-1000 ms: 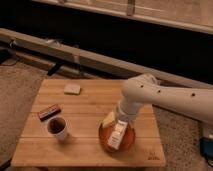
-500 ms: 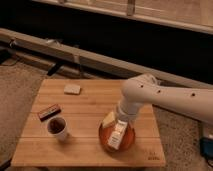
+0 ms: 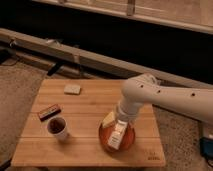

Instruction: Place the eraser on the white sponge

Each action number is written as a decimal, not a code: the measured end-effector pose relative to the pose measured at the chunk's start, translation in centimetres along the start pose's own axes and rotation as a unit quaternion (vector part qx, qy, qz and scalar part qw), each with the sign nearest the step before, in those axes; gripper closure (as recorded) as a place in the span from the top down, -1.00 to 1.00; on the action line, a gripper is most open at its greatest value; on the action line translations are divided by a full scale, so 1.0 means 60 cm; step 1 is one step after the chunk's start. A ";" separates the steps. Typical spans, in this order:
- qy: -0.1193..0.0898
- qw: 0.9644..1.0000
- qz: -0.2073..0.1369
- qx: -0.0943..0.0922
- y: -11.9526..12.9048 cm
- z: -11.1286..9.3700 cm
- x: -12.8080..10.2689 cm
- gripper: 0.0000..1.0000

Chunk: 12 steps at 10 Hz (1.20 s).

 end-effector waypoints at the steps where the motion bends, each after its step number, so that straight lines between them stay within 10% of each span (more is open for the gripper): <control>1: -0.002 1.000 -0.011 -0.006 -0.013 0.000 0.003 0.60; 6: -0.002 0.996 -0.088 -0.032 -0.149 0.009 0.069 0.60; 12: 0.005 0.972 -0.229 -0.062 -0.321 0.033 0.168 0.60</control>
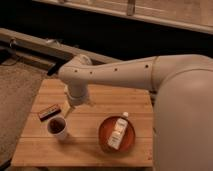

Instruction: Place the eraser on the white sponge

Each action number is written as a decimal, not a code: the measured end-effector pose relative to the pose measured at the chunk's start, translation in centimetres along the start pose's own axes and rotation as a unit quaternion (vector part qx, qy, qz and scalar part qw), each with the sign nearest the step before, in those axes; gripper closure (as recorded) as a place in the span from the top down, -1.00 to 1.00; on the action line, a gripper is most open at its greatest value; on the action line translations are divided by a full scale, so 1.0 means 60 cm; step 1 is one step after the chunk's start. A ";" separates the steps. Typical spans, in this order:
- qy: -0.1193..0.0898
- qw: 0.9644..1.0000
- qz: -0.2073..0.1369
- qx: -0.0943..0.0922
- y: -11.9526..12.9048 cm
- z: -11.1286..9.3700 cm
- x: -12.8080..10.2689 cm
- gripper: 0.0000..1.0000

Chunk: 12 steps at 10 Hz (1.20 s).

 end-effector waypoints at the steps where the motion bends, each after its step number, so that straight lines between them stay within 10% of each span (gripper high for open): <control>1: 0.003 1.000 -0.023 -0.005 -0.014 0.003 0.024 0.60; 12: -0.014 0.986 -0.163 -0.036 -0.140 0.127 0.168 0.60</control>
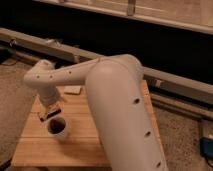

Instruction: Place the eraser on the white sponge

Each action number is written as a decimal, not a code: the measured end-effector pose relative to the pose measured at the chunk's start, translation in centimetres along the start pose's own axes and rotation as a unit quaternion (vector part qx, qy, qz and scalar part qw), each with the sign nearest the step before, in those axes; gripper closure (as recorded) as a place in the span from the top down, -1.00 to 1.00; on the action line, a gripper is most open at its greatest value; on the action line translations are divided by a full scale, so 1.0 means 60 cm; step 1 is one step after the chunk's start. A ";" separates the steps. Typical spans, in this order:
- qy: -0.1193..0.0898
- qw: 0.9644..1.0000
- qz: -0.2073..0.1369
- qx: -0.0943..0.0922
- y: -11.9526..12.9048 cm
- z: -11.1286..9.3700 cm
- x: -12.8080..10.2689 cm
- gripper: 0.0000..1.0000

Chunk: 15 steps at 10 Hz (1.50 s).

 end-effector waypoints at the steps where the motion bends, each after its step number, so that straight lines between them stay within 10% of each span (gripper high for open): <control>1: -0.007 1.000 -0.005 -0.002 -0.006 0.021 0.001 0.60; 8: -0.020 0.999 -0.033 -0.007 -0.041 0.099 0.052 0.60; 15: -0.014 0.998 -0.052 -0.024 -0.047 0.101 0.122 0.60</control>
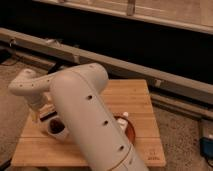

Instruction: Place the eraser on the white sponge

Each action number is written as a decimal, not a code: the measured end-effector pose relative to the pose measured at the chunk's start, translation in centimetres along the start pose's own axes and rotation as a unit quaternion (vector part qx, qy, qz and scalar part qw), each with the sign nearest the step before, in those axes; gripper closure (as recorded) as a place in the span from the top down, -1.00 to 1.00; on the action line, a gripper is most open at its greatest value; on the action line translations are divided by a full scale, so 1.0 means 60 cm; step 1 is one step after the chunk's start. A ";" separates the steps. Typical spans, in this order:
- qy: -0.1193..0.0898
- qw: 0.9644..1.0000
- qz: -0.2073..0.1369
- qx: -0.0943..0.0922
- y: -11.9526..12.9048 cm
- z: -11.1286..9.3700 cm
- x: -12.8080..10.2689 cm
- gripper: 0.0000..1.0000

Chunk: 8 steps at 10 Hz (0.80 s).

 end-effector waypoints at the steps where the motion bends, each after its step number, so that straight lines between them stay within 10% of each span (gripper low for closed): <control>1: 0.000 1.000 0.000 0.000 0.000 0.000 0.000 0.60; 8: 0.012 1.000 -0.015 -0.007 0.013 0.012 0.016 0.60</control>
